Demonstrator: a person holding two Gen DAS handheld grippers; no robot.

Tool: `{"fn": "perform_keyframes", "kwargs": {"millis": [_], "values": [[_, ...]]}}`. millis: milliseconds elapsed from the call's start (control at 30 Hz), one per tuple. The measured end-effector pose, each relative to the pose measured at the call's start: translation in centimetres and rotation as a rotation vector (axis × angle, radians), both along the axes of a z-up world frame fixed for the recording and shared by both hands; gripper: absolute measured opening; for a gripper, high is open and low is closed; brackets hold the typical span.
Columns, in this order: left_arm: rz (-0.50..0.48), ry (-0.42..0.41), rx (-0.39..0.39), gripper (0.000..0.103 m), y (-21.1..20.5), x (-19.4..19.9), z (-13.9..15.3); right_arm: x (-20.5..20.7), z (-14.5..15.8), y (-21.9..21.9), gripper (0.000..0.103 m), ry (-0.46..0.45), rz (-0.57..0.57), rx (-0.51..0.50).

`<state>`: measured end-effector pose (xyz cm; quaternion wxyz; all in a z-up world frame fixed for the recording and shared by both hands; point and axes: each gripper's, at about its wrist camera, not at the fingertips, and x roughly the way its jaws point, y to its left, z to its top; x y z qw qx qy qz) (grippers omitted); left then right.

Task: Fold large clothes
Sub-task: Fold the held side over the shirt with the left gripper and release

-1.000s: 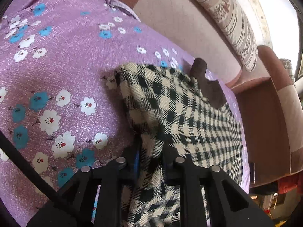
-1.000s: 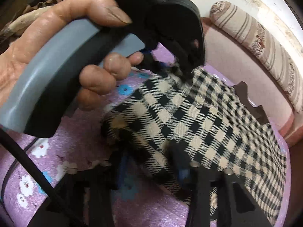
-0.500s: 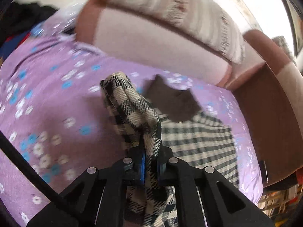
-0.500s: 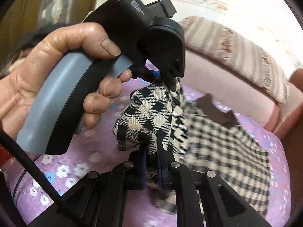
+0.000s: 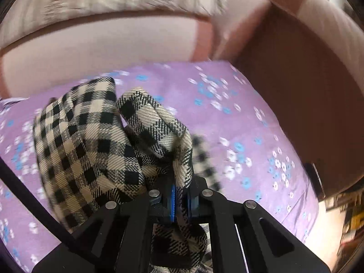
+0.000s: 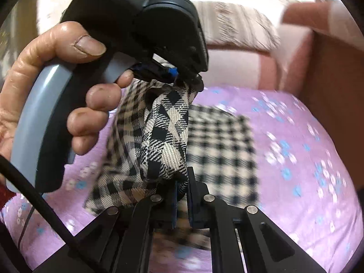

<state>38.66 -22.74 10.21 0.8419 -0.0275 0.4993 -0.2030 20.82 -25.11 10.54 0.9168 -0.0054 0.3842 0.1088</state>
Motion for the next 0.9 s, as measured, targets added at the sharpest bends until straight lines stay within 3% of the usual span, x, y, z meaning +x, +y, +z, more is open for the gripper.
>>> {"fn": "perform_keyframes", "kwargs": {"millis": [167,267,300,333,400,500,567,633,767,900], "values": [[-0.023,0.033,0.095,0.008,-4.5,0.6,-2.9,0.0,-1.6,-3.3,0.007,0.077,-0.008,0.007],[-0.036,0.036,0.107,0.017,-5.0,0.0,-3.6,0.2,-2.7,-4.5,0.015,0.141,0.033,0.031],[-0.039,0.028,0.103,0.028,-5.1,-0.3,-3.5,0.2,-2.8,-4.8,0.020,0.155,0.056,0.025],[-0.041,0.026,0.091,0.041,-5.2,-0.6,-3.3,0.1,-2.8,-4.9,0.032,0.154,0.061,0.011],[-0.032,0.019,0.054,0.050,-4.6,-1.6,-2.7,-0.1,-2.4,-5.3,0.039,0.140,0.072,-0.007],[-0.022,0.020,0.035,0.054,-3.8,-2.6,-1.9,-0.4,-1.5,-6.4,0.045,0.158,0.083,0.006],[-0.007,0.007,0.018,0.058,-2.7,-3.7,-1.2,-0.1,-0.7,-7.4,0.058,0.159,0.085,0.033],[0.009,-0.008,-0.005,0.060,-1.4,-4.7,-0.5,0.2,0.2,-9.0,0.062,0.152,0.047,0.085],[0.074,-0.038,0.019,0.064,1.9,-6.8,-0.4,1.3,0.4,-11.0,0.062,0.170,-0.018,0.167],[0.154,-0.028,0.030,0.064,5.3,-8.9,-1.9,2.2,0.6,-11.1,0.062,0.151,-0.055,0.161]]}}
